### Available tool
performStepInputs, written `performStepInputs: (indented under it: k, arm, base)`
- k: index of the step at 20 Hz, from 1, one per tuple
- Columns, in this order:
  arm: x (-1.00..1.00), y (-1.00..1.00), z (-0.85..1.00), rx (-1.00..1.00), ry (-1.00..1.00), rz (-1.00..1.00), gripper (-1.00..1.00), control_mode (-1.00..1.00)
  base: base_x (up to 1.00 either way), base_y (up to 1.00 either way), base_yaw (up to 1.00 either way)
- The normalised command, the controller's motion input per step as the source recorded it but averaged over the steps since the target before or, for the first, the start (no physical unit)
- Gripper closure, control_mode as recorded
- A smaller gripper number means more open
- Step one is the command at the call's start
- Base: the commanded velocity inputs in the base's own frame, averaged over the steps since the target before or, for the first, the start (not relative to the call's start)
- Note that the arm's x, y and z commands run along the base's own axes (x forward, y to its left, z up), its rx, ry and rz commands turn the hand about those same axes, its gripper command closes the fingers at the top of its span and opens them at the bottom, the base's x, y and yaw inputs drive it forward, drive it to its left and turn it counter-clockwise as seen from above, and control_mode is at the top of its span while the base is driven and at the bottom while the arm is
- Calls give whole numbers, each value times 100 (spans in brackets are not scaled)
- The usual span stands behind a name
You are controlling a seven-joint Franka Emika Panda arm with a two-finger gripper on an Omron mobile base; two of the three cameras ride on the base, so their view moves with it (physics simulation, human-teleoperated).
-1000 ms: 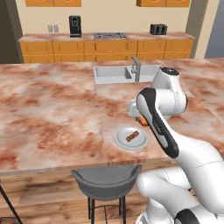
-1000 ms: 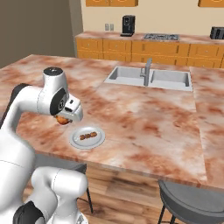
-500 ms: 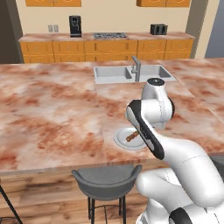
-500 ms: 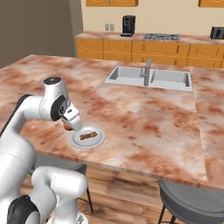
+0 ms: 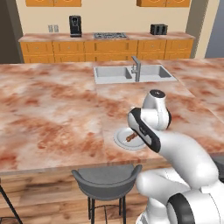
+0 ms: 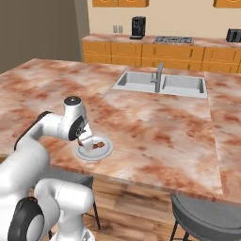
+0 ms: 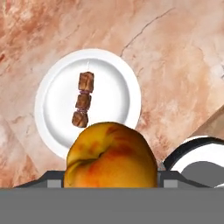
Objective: Pick up the tangerine and peach from the fridge and place one fruit on each plate on the dining counter.
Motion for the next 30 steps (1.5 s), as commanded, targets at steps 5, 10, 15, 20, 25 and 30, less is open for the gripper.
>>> performStepInputs:
  k: [5, 10, 15, 20, 25, 30]
  arm:
    - [38, -10, -43, 6, 0, -17, 100, -100]
    - [10, -3, -28, 2, 0, -17, 100, -100]
    - [6, -5, -32, 1, 0, -17, 100, -100]
    - [17, -1, -28, 4, 2, -14, 100, -100]
    - [12, 0, -24, 7, 4, -9, 100, -100]
    - [9, -1, -18, 3, 1, -7, 100, -100]
  base:
    - [0, 0, 0]
    - [0, 0, 0]
    - [0, 0, 0]
    - [0, 0, 0]
    - [0, 0, 0]
    - [0, 0, 0]
